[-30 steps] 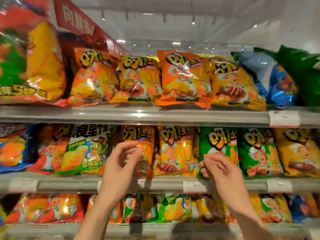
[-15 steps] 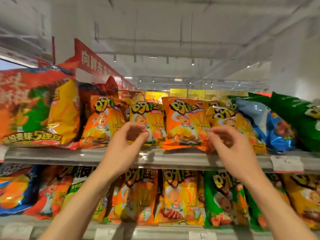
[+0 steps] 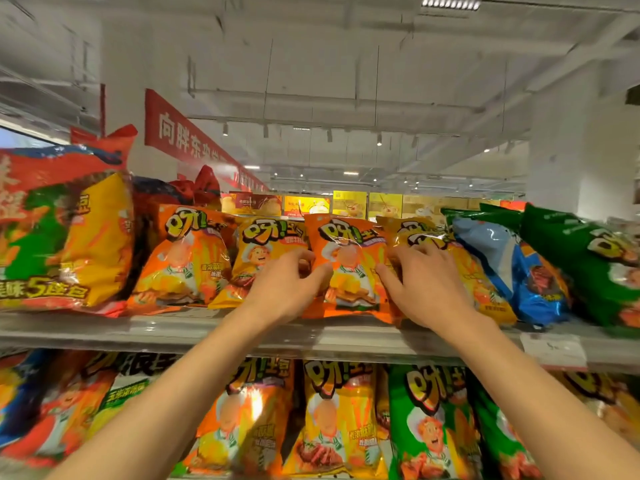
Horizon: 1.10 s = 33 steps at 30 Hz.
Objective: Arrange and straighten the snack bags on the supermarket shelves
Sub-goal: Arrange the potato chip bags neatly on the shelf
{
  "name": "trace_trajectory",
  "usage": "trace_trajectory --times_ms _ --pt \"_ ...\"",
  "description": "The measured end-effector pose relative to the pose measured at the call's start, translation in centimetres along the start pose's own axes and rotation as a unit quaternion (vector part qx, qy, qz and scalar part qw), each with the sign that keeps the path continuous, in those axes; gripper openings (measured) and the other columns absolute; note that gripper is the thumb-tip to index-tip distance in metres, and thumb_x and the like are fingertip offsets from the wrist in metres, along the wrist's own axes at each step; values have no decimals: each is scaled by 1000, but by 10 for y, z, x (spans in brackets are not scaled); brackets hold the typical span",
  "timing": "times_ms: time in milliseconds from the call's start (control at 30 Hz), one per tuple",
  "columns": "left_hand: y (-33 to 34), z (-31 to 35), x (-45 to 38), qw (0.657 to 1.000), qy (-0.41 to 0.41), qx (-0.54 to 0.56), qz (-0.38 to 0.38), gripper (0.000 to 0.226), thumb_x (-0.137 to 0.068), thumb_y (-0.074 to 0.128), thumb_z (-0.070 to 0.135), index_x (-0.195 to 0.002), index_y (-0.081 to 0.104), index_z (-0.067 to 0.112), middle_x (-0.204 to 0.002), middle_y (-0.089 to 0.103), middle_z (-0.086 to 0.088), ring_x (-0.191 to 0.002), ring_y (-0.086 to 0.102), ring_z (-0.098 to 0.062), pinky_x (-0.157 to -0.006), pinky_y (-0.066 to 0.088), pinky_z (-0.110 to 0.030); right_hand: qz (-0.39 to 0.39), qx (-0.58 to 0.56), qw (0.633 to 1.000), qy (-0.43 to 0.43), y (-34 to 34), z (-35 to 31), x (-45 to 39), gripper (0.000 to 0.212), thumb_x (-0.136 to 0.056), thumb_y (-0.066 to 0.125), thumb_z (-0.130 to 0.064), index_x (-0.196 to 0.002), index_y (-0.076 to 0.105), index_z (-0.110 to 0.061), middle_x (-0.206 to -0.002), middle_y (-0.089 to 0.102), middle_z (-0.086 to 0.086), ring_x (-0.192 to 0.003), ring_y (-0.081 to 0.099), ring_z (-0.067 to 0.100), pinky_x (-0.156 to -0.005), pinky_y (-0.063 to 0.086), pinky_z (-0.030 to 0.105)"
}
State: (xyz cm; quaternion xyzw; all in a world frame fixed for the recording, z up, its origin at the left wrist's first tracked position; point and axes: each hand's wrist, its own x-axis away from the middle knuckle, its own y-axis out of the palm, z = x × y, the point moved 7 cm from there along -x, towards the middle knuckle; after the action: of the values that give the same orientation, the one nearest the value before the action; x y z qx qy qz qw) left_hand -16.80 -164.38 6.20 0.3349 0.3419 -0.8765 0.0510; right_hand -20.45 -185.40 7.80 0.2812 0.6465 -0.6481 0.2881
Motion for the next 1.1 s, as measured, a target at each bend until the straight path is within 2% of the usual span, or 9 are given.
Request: trace_trajectory --times_ms 167,333,433,567,667,800,867,1033,1100 --pt "6 1 0 1000 -10 25 16 48 -93 66 53 -131 62 25 -121 72 8 -106 68 -13 -94 56 -40 -3 -59 998 25 10 9 1 54 -102 37 -58 -136 60 -21 -122 70 3 -129 50 25 -116 25 45" --pt "4 1 5 992 21 116 53 45 -92 71 43 -133 59 29 -110 62 25 -98 60 6 -89 51 -23 33 -214 975 42 2 15 1 53 -99 51 -53 -142 57 -22 -130 67 1 -127 53 23 -109 40 46" --pt "-3 3 5 984 36 152 86 48 -92 72 42 -136 58 28 -121 64 19 -109 58 7 -84 46 -12 42 -310 948 51 -4 13 -1 52 -101 53 -47 -149 50 -30 -142 60 -3 -128 56 18 -106 48 48" --pt "-21 1 5 972 31 203 117 51 -97 66 42 -144 52 29 -128 62 18 -117 60 1 -95 54 -28 7 -441 896 56 -7 -3 -11 53 -99 57 -46 -150 45 -37 -141 60 -8 -123 62 13 -103 53 45" --pt "-36 -7 4 970 15 216 113 50 -99 60 49 -145 49 33 -119 59 25 -94 63 14 -74 54 -12 15 -463 886 30 -12 -23 -17 53 -99 60 -43 -150 48 -34 -139 59 -10 -120 61 7 -99 55 33" --pt "-61 -27 9 970 -6 199 139 77 -82 71 67 -147 46 33 -135 59 15 -114 62 1 -95 55 -29 -2 -530 848 6 -11 -60 -21 49 -101 59 -34 -149 49 -32 -137 59 -11 -98 66 -9 -75 56 11" --pt "-75 -38 14 966 -15 205 155 69 -84 74 57 -142 49 28 -124 62 18 -102 63 12 -83 55 -14 -16 -540 841 -10 -8 -79 -23 48 -102 58 -34 -150 48 -33 -136 58 -17 -100 63 -12 -72 54 7" --pt "-115 -68 31 961 -39 190 199 63 -86 75 51 -141 52 29 -122 62 20 -110 62 2 -92 55 -30 -15 -515 857 2 2 -97 -31 44 -103 53 -37 -147 49 -30 -136 58 -11 -118 58 5 -102 52 34" --pt "-128 -78 36 962 -39 171 210 65 -86 76 50 -143 51 30 -128 61 17 -111 59 2 -93 52 -30 -32 -464 885 26 12 -97 -36 45 -103 55 -38 -145 52 -22 -138 58 -4 -117 56 9 -99 47 31"
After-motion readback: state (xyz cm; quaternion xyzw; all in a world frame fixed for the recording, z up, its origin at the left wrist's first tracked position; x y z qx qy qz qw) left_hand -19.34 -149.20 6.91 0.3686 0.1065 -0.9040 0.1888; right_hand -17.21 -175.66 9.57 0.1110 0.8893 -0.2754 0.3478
